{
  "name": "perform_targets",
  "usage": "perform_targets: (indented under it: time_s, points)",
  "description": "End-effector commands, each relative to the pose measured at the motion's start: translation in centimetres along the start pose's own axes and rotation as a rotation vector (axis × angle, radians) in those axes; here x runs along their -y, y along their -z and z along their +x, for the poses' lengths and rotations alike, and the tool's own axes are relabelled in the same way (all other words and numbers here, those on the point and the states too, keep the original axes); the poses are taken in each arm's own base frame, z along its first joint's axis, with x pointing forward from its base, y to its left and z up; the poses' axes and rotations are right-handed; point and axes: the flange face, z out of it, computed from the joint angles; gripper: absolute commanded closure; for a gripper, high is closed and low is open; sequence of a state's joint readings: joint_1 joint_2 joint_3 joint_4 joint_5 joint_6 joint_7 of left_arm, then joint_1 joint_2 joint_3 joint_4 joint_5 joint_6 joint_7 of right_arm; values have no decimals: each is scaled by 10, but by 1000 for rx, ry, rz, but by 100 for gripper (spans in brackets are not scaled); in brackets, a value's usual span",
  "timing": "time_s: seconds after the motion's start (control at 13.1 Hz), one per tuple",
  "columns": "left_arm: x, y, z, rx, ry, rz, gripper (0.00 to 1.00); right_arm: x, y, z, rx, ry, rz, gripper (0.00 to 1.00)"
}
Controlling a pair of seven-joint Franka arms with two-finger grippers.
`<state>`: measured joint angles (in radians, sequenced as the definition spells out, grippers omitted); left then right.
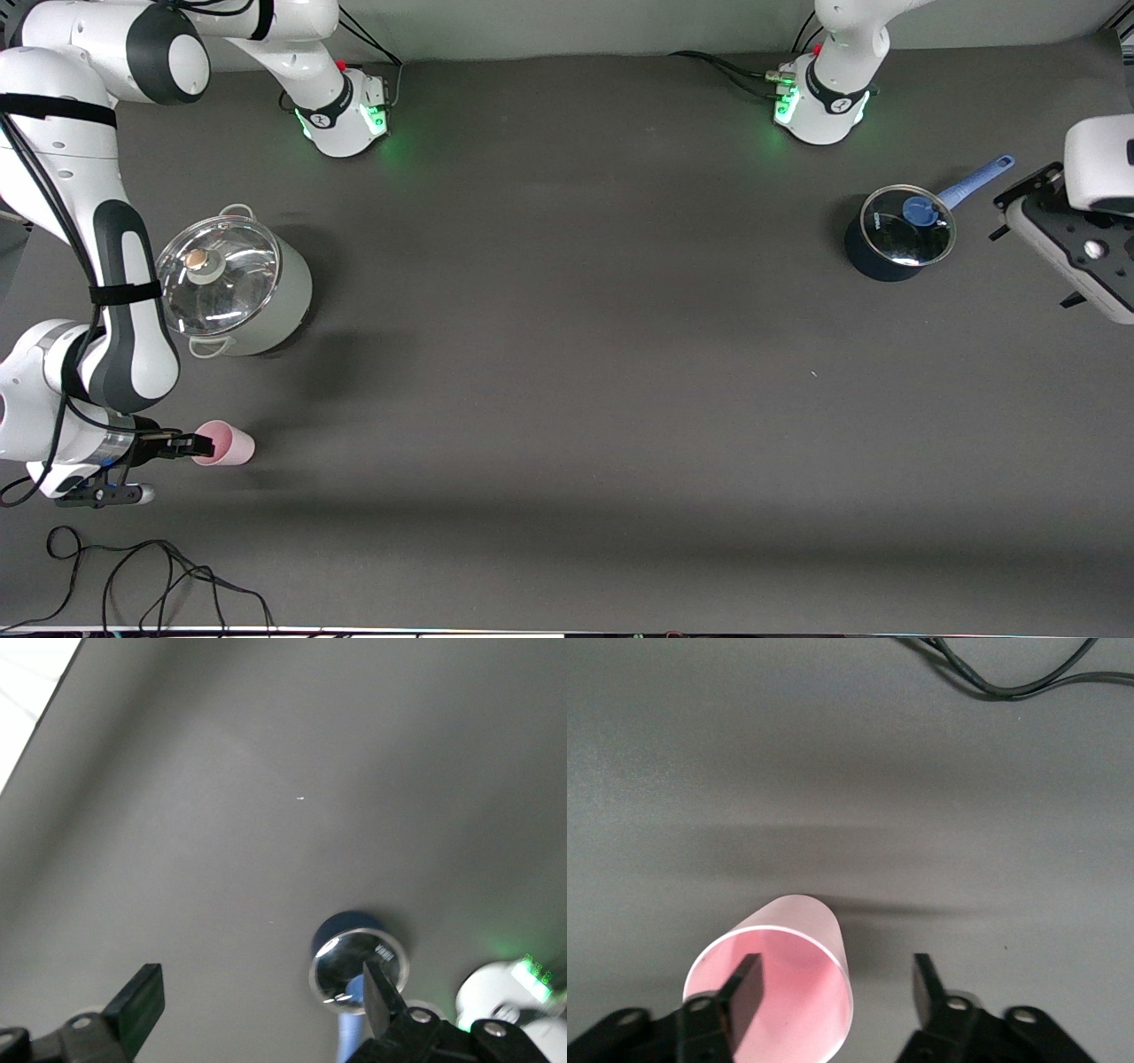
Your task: Transfer pink cup from left to right arm
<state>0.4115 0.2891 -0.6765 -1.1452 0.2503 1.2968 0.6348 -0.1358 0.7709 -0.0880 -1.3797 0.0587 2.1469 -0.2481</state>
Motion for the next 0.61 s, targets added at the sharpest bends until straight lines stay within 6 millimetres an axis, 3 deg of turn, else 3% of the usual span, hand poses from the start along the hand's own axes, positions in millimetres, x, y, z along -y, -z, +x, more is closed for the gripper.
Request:
perform_targets:
  time_s: [0.0,0.38,0.53]
  points:
    - [-10,4,3,2,244,17,0,3,27,-3,43,0,7,0]
    - [-21,1,10,-30,554,-125,0,10,160,-44,139,-68,38,0]
    - [-33,-13,22,15,622,-131,0,24,206,-65,166,-102,47,0]
